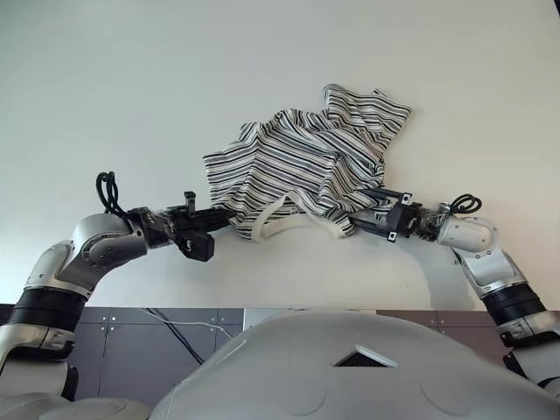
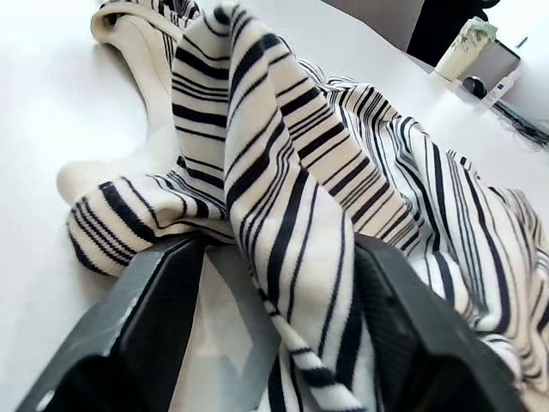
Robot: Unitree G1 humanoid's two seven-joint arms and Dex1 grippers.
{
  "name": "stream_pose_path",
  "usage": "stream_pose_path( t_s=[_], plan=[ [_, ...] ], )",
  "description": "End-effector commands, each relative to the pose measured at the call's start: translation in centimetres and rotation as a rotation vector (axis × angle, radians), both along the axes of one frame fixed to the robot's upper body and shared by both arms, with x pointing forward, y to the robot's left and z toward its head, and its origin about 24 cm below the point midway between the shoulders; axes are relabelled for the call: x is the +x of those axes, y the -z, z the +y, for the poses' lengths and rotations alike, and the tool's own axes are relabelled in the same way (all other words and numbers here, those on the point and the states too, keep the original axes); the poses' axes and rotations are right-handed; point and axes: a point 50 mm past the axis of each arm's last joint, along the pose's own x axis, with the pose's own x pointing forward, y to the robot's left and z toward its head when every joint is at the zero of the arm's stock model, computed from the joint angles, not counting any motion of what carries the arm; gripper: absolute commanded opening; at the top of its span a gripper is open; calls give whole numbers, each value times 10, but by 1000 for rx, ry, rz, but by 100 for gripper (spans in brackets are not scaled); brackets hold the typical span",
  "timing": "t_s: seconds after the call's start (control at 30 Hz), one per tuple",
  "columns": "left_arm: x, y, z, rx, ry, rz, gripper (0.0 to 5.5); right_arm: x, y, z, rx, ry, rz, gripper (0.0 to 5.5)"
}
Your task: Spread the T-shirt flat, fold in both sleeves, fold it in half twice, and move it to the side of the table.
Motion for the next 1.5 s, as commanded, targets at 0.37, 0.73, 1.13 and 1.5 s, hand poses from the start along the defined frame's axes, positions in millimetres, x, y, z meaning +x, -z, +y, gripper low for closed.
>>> stream_pose_path(
  t_s=[0.37,0.73,1.13,1.5],
  plan=[
    [0,-3,3,5,-2,-9,12,42,-31,-22,-152,187,-402,274],
    [11,-3,-11,-38,20,-37,12,34,14,14,-242,149,-490,274],
    [-3,4,-6,-52,-93,-40,12,40,-98,-32,-66,241,-663,274],
    [-5,4,-11,-63,-97,-47,12,-3,-76,-89,-342,-16,311,274]
  ],
)
